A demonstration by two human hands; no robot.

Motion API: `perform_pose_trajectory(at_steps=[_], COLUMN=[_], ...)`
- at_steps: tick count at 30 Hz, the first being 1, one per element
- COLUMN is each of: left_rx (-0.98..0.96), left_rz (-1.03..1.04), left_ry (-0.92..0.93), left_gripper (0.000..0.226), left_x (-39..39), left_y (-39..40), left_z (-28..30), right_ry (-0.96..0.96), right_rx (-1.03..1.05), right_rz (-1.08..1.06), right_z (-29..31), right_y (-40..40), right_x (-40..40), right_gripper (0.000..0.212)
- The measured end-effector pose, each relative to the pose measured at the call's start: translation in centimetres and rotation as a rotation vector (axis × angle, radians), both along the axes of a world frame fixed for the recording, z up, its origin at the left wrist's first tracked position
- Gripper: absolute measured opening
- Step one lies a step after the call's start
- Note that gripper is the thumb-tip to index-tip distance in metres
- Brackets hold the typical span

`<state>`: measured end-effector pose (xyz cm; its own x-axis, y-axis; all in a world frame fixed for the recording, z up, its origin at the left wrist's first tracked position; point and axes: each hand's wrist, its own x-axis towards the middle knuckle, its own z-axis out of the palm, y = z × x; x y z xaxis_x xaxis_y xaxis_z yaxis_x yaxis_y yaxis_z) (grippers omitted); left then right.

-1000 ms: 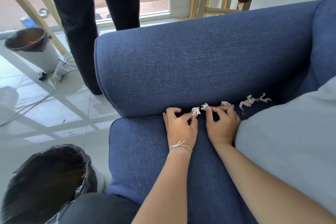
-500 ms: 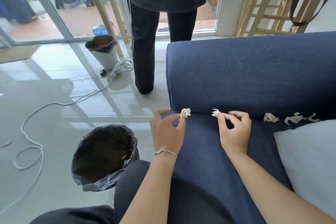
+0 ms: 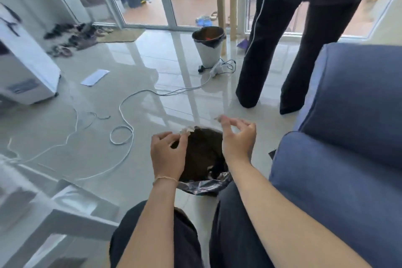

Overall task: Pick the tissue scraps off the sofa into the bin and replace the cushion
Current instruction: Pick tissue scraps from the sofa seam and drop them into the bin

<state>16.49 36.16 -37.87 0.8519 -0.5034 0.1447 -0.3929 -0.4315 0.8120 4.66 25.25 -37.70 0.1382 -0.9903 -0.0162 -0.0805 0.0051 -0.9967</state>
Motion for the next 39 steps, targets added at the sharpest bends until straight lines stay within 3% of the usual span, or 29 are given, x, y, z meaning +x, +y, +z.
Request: perform_pose_trajectory(at_steps=[5, 10, 16, 24, 39], left_rx=[0.095, 0.101, 0.123, 0.391, 0.560], left_rz=[-0.054, -0.090, -0.087, -0.014, -0.084], left_ry=[-0.060, -0.138, -0.200, -0.372, -0.216], left_gripper=[0.013, 0.012, 0.017, 0.025, 0.037], left_x=[2.7, 4.9, 4.9, 4.4, 4.6], left_y=[0.3, 0.1, -1.6, -2.7, -3.1], left_z=[-0.5, -2.0, -2.5, -2.8, -3.2], right_ry=[0.176, 0.237, 0.335, 0.482, 0.496], right_rx=[0.019, 0.030, -0.040, -0.064, -0.061], right_rz=[0.200, 0.137, 0.227, 0.158, 0.181], right_z=[-2.3, -3.3, -4.3, -5.2, -5.0], right_y=[-1.3, -2.3, -1.8, -3.5, -3.1], right_x=[0.6, 1.2, 3.0, 3.7, 4.0], right_gripper=[0.020, 0.020, 0.020, 0.031, 0.027])
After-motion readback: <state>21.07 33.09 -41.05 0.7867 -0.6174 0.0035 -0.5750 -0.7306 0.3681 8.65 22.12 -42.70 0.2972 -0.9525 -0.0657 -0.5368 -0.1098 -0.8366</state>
